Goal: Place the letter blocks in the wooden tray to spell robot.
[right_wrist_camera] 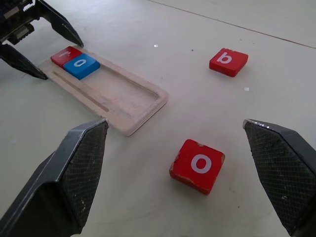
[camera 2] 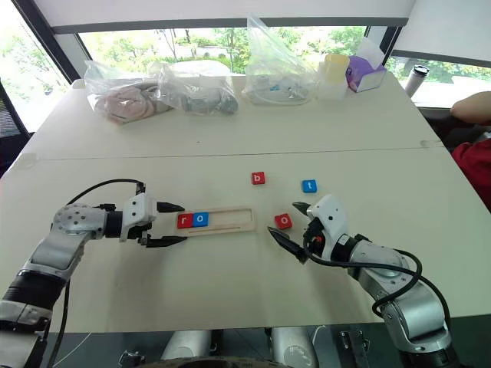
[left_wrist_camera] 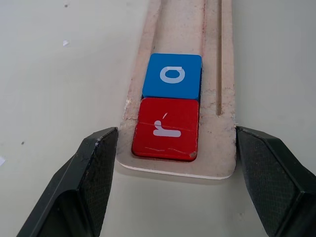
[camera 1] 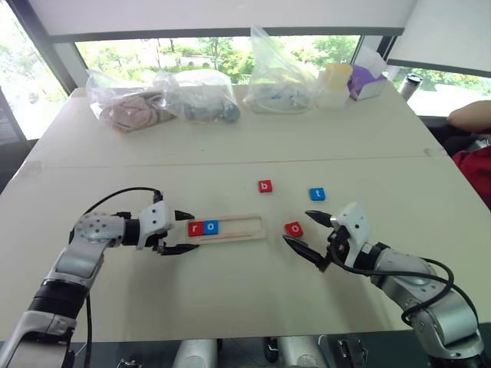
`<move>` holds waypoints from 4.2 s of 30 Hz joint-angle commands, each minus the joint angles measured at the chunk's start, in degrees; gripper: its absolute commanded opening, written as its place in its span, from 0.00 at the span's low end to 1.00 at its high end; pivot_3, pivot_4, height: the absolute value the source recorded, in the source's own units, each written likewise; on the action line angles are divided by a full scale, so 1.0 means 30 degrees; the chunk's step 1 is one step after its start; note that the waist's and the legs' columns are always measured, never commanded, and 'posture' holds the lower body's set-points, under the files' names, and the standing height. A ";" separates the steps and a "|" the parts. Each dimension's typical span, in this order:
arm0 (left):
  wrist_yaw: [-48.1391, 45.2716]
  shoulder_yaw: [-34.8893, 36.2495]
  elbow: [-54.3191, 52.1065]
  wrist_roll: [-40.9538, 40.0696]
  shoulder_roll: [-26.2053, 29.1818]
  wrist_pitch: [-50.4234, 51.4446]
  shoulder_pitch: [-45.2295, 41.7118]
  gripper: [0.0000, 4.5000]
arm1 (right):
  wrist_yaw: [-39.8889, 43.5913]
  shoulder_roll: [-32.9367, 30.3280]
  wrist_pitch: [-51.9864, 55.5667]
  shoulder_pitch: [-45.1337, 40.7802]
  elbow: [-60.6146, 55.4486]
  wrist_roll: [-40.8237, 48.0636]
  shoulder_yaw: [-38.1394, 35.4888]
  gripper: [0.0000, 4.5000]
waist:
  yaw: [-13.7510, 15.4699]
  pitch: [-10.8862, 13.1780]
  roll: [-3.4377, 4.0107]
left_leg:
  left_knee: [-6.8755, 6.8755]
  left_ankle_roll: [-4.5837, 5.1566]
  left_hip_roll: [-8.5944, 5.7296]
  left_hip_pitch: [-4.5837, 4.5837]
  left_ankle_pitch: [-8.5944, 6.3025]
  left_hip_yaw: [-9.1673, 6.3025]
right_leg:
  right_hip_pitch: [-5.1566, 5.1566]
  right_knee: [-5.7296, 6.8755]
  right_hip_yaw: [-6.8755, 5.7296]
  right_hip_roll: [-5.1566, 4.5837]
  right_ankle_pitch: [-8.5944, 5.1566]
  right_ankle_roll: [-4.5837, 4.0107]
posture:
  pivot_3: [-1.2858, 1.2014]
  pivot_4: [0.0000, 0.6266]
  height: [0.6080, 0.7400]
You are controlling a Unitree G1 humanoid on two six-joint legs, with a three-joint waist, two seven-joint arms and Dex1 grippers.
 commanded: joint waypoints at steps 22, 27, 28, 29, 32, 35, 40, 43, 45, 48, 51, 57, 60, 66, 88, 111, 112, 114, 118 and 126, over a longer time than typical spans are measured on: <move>0.1698 0.6444 -0.4930 -0.5418 0.3431 0.8380 0.2816 0.99 | -0.5810 0.3099 0.9054 -0.8489 0.2038 0.2142 0.0927 1.00 | -0.0488 0.0014 -0.0028 | -0.0035 0.0004 0.0055 -0.0031 0.0001 -0.0013 | -0.0109 0.0066 0.0026 0.0036 0.0006 -0.0015 | 0.52 0.24 1.00; 0.6803 0.8248 -0.7264 -0.6863 -0.0519 0.9942 0.2725 0.99 | -0.8144 0.5917 0.7301 -0.9964 0.5937 -0.1544 0.4042 1.00 | -0.0504 0.0009 -0.0033 | -0.0006 0.0004 0.0037 -0.0063 0.0001 -0.0004 | -0.0108 0.0058 0.0039 0.0010 0.0075 0.0097 | 0.52 0.24 1.00; 0.7672 0.8369 -0.7749 -0.6946 -0.1177 1.0068 0.2847 0.99 | -0.8437 0.6361 0.6943 -1.0071 0.6531 -0.1936 0.4194 1.00 | -0.0517 0.0007 -0.0035 | -0.0014 0.0004 0.0028 -0.0071 0.0001 0.0004 | -0.0112 0.0054 0.0054 -0.0015 0.0090 0.0111 | 0.52 0.24 1.00; 0.8436 0.8441 -0.8225 -0.7058 -0.1770 1.0300 0.2985 0.99 | -0.8686 0.6700 0.6564 -1.0210 0.7121 -0.2372 0.4317 1.00 | -0.0513 0.0007 -0.0037 | -0.0017 0.0004 0.0024 -0.0070 0.0000 0.0025 | -0.0113 0.0043 0.0076 -0.0024 0.0111 0.0107 | 0.52 0.24 1.00; 1.0983 0.8484 -0.9555 -0.6638 -0.3665 1.0127 0.3688 0.99 | -0.9643 0.7731 0.5331 -1.1116 0.9302 -0.3765 0.4306 1.00 | -0.0569 -0.0010 -0.0070 | -0.0010 0.0004 0.0019 -0.0083 -0.0001 0.0037 | -0.0125 0.0027 0.0110 -0.0038 0.0132 0.0130 | 0.52 0.24 1.00; 1.2012 0.8431 -1.0235 -0.6523 -0.4320 1.0175 0.4086 0.99 | -1.0093 0.8244 0.4711 -1.1655 1.0482 -0.4522 0.3917 1.00 | -0.0560 -0.0015 -0.0078 | 0.0002 0.0003 0.0019 -0.0069 0.0000 0.0051 | -0.0120 0.0030 0.0126 -0.0025 0.0165 0.0121 | 0.52 0.24 1.00; 1.3952 0.8189 -1.0412 -0.5990 -0.5453 0.9718 0.4449 0.99 | -1.0045 0.9124 0.4025 -1.2195 1.1630 -0.5040 0.3707 1.00 | -0.0529 -0.0020 -0.0082 | 0.0008 0.0004 0.0008 -0.0049 0.0003 0.0049 | -0.0109 0.0043 0.0112 0.0019 0.0183 0.0087 | 0.52 0.24 1.00; 1.4535 0.7721 -1.0222 -0.5221 -0.5784 0.9266 0.4335 0.99 | -1.0098 0.9600 0.3685 -1.2346 1.2146 -0.5651 0.4107 1.00 | -0.0573 -0.0020 -0.0081 | 0.0008 0.0005 0.0009 -0.0048 0.0003 0.0055 | -0.0111 0.0043 0.0113 0.0021 0.0184 0.0086 | 0.52 0.24 1.00; 1.4929 0.7385 -1.0083 -0.4729 -0.6036 0.8999 0.4239 0.99 | -1.0234 0.9853 0.3437 -1.2321 1.2464 -0.6105 0.4273 1.00 | -0.0587 -0.0020 -0.0082 | 0.0005 0.0005 0.0009 -0.0046 0.0003 0.0056 | -0.0111 0.0043 0.0113 0.0021 0.0184 0.0086 | 0.52 0.24 1.00; 1.5217 0.7044 -0.9962 -0.4367 -0.6243 0.8722 0.4207 1.00 | -1.0188 1.0121 0.3125 -1.2196 1.2644 -0.6605 0.4401 0.71 | -0.0614 -0.0020 -0.0082 | 0.0005 0.0004 0.0010 -0.0046 0.0003 0.0057 | -0.0111 0.0043 0.0114 0.0021 0.0185 0.0085 | 0.52 0.24 1.00; 1.5543 0.6892 -0.9757 -0.4074 -0.6438 0.8472 0.4144 1.00 | -1.0205 1.0243 0.2885 -1.2124 1.2697 -0.7094 0.4572 0.36 | -0.0623 -0.0020 -0.0081 | 0.0002 0.0005 0.0011 -0.0045 0.0003 0.0057 | -0.0111 0.0043 0.0114 0.0023 0.0185 0.0085 | 0.52 0.24 1.00; 1.5535 0.6067 -0.9842 -0.3606 -0.6491 0.8250 0.4095 1.00 | -1.0327 0.9798 0.2249 -1.1959 1.0930 -0.7849 0.3959 0.26 | -0.0599 -0.0019 -0.0080 | 0.0003 0.0004 0.0010 -0.0050 0.0002 0.0057 | -0.0113 0.0043 0.0114 0.0021 0.0184 0.0085 | 0.52 0.24 1.00; 1.5080 0.5376 -1.0471 -0.3329 -0.6129 0.8241 0.4175 1.00 | -1.0498 0.8655 0.3434 -1.0560 0.6483 -0.7960 0.2619 0.26 | -0.0417 -0.0017 -0.0077 | 0.0002 0.0004 0.0003 -0.0076 0.0003 0.0045 | -0.0125 0.0036 0.0109 0.0013 0.0182 0.0088 | 0.52 0.24 1.00; 1.5280 0.4070 -1.1692 -0.2838 -0.6657 0.8206 0.4612 1.00 | -1.1278 0.8241 0.7362 -0.6301 -0.1212 -0.7972 0.0989 0.26 | -0.0104 -0.0021 -0.0080 | -0.0019 0.0004 -0.0010 -0.0081 0.0000 0.0050 | -0.0125 0.0004 0.0115 -0.0009 0.0170 0.0105 | 0.52 0.24 1.00; 1.6017 0.4231 -1.0266 -0.2045 -0.7595 0.6968 0.4678 1.00 | -1.2164 0.9207 0.7723 -0.0468 -0.2771 -0.8772 -0.0231 0.99 | -0.0149 -0.0024 -0.0081 | 0.0000 0.0004 0.0002 -0.0053 0.0002 0.0078 | -0.0108 -0.0005 0.0119 0.0024 0.0094 0.0078 | 0.52 0.24 1.00; 0.9741 0.4969 -1.2096 -0.6254 -0.2678 0.9708 0.6078 1.00 | 0.9832 -0.3798 -0.7620 -0.3589 1.0857 -0.3324 -0.1495 0.99 | -0.0193 0.0010 -0.0111 | -0.0011 0.0010 0.0000 -0.0043 -0.0001 0.0134 | -0.0088 -0.0028 0.0143 0.0040 0.0081 0.0089 | 0.52 0.24 1.00; 0.9685 0.5055 -1.2133 -0.6325 -0.2575 0.9801 0.6089 1.00 | 1.0112 -0.3899 -0.7984 -0.3943 1.1490 -0.3396 -0.1364 0.99 | -0.0158 0.0012 -0.0108 | -0.0009 0.0010 0.0003 -0.0031 -0.0001 0.0131 | -0.0088 -0.0024 0.0142 0.0044 0.0081 0.0089 | 0.52 0.24 1.00; 0.9789 0.5265 -1.2067 -0.6242 -0.2421 0.9765 0.6094 1.00 | 1.0553 -0.4056 -0.8824 -0.4819 1.3037 -0.3609 -0.1157 0.99 | -0.0123 0.0012 -0.0108 | -0.0008 0.0009 0.0001 -0.0022 -0.0001 0.0132 | -0.0089 -0.0022 0.0142 0.0039 0.0082 0.0090 | 0.52 0.24 1.00; 0.9895 0.5556 -1.2351 -0.6304 -0.2217 0.9909 0.6349 1.00 | 1.1692 -0.4417 -1.0539 -0.6355 1.6102 -0.4294 -0.0592 0.99 | -0.0085 0.0017 -0.0112 | 0.0010 0.0009 -0.0013 -0.0034 -0.0001 0.0138 | -0.0085 -0.0025 0.0151 0.0020 0.0086 0.0093 | 0.52 0.24 1.00; 1.0063 0.5841 -1.2737 -0.6360 -0.2051 1.0200 0.6681 1.00 | 1.4022 -0.4917 -1.1894 -0.8466 1.9795 -0.4972 0.0526 0.99 | -0.0063 0.0017 -0.0110 | 0.0010 0.0009 -0.0012 -0.0013 0.0000 0.0149 | -0.0074 -0.0016 0.0163 0.0019 0.0092 0.0088 | 0.52 0.24 1.00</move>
